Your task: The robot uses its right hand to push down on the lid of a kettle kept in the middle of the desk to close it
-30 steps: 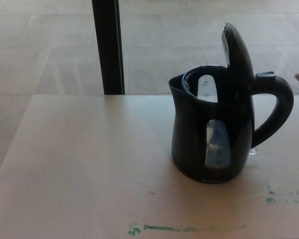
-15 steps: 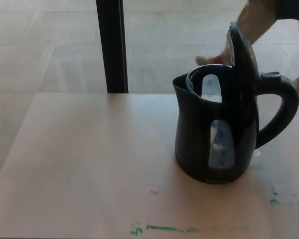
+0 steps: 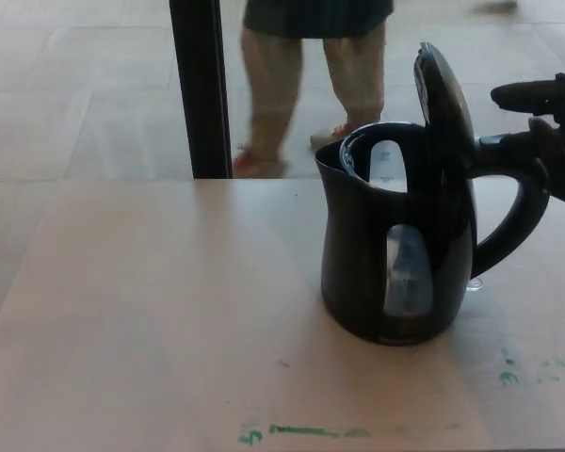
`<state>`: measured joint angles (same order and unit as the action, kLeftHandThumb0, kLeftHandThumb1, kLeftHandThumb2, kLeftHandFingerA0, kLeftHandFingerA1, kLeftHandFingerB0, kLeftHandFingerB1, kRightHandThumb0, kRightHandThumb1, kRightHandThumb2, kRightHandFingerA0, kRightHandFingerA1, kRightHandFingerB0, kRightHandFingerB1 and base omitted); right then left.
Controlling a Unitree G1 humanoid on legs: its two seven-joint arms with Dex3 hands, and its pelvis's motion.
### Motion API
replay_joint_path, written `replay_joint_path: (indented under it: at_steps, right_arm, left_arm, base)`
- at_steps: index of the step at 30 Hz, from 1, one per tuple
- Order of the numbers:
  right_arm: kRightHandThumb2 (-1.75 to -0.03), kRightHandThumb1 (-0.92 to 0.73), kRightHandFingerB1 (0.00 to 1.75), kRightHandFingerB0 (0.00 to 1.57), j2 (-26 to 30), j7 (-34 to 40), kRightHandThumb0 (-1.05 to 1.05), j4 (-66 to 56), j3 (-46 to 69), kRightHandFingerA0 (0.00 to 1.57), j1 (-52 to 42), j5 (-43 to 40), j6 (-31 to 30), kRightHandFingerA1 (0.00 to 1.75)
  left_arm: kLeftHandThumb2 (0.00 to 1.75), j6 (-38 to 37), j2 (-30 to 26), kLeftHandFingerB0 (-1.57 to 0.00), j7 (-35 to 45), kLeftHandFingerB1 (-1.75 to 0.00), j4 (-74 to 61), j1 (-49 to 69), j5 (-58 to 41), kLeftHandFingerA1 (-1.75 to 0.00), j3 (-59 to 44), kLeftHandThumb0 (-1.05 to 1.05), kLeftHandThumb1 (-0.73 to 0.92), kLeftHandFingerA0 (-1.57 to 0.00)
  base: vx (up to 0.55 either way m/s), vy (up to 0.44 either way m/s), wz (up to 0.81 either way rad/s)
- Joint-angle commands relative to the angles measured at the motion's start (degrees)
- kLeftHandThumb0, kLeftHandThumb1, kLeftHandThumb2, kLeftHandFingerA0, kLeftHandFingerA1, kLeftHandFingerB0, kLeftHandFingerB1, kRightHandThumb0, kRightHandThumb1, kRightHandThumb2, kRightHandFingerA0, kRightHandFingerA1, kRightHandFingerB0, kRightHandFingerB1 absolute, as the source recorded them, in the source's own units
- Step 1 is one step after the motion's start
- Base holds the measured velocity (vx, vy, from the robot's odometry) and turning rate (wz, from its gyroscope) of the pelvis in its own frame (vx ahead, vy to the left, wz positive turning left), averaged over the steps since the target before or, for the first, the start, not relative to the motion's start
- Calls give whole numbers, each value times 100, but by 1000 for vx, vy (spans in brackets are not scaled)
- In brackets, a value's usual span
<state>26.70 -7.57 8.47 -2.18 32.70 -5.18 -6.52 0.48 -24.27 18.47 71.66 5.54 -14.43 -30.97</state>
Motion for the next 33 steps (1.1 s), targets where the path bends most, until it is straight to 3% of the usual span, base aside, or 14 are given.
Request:
replay_joint_path:
  at_steps: [1, 2, 4, 6, 12, 13, 15, 16, 17, 18, 19, 21, 22, 33]
  right_arm:
    - [-68, -92, 42, 49, -106, -277, -76, 470, -56, 56, 363, 200, -143, 49]
    - [-68, -92, 42, 52, -46, -269, -76, 538, -34, 59, 609, 256, -266, 51]
    - [-71, -92, 43, 50, 27, -300, -77, 746, -19, 58, 883, 363, -193, 53]
    - [-70, -92, 44, 52, 82, -330, -76, 954, 37, 60, 1131, 407, -143, 54]
    - [-70, -92, 44, 54, 218, -298, -77, 1223, 267, 63, 1557, 475, -55, 53]
    - [-71, -92, 46, 56, 204, -272, -79, 1301, 289, 65, 1616, 501, -25, 56]
    - [-72, -92, 46, 55, 190, -207, -81, 1452, 326, 65, 1743, 555, 16, 58]
    - [-71, -92, 47, 56, 154, -178, -81, 1559, 339, 67, 1796, 574, 66, 59]
    - [-70, -92, 47, 56, 132, -191, -80, 1585, 337, 66, 1839, 588, 31, 59]
    - [-69, -92, 45, 56, 102, -164, -79, 1639, 319, 65, 1859, 631, 63, 56]
    - [-89, -75, 51, 51, 59, -137, -85, 1669, 300, 63, 1865, 665, 80, 60]
    - [-89, -74, 51, 51, 23, -163, -83, 1726, 239, 61, 1886, 729, 118, 59]
    - [-68, -91, 44, 55, -1, -201, -76, 1729, 219, 64, 1891, 730, 86, 52]
    - [-67, -91, 44, 54, -439, -174, -76, 2243, -480, 64, 2059, 1274, 55, 52]
  left_arm:
    - [109, -77, -122, -33, 92, -53, -26, 103, -35, -58, 69, -83, 73, -41]
    - [68, 12, -120, -42, 47, -43, 8, 76, -107, -48, 6, -84, 92, -50]
    - [79, 8, -134, -40, 53, -45, -19, 100, -55, -51, 75, -91, 81, -49]
    - [65, -33, -134, -40, 135, -40, 27, 109, -83, -46, 62, -89, 91, -49]
    - [67, 62, -121, -42, 116, -42, 36, 96, -210, -48, -48, -86, 90, -49]
    - [77, 69, -123, -41, 97, -46, 45, 89, -210, -53, -61, -91, 78, -50]
    - [67, 60, -123, -44, 45, -43, 9, 105, -171, -50, -36, -88, 89, -54]
    - [109, -18, -120, -32, 75, -51, 18, 131, -121, -59, 6, -84, 71, -44]
    - [110, -29, -124, -35, 93, -52, 2, 157, -78, -58, 56, -87, 72, -44]
    - [108, 22, -103, -31, 88, -52, -24, 154, -139, -58, 16, -85, 71, -42]
    - [67, 29, -98, -36, 66, -40, -9, 145, -143, -46, 17, -87, 91, -47]
    - [66, 71, -84, -35, 67, -40, -3, 126, -213, -47, -46, -86, 90, -45]
    - [76, 57, -82, -33, 53, -43, 16, 107, -209, -50, -48, -91, 78, -45]
    - [67, 14, -112, -42, 37, -43, -6, 72, -135, -50, 143, -87, 91, -52]
  base:
    - [0, 0, 0]
    - [0, 0, 0]
    - [0, 0, 0]
    - [0, 0, 0]
    - [0, 0, 0]
    - [-9, -6, 8]
    - [0, 0, 0]
    - [0, 0, 0]
    - [0, 0, 0]
    - [0, 0, 0]
    - [0, 0, 0]
    - [0, 0, 0]
    - [0, 0, 0]
    - [0, 0, 0]
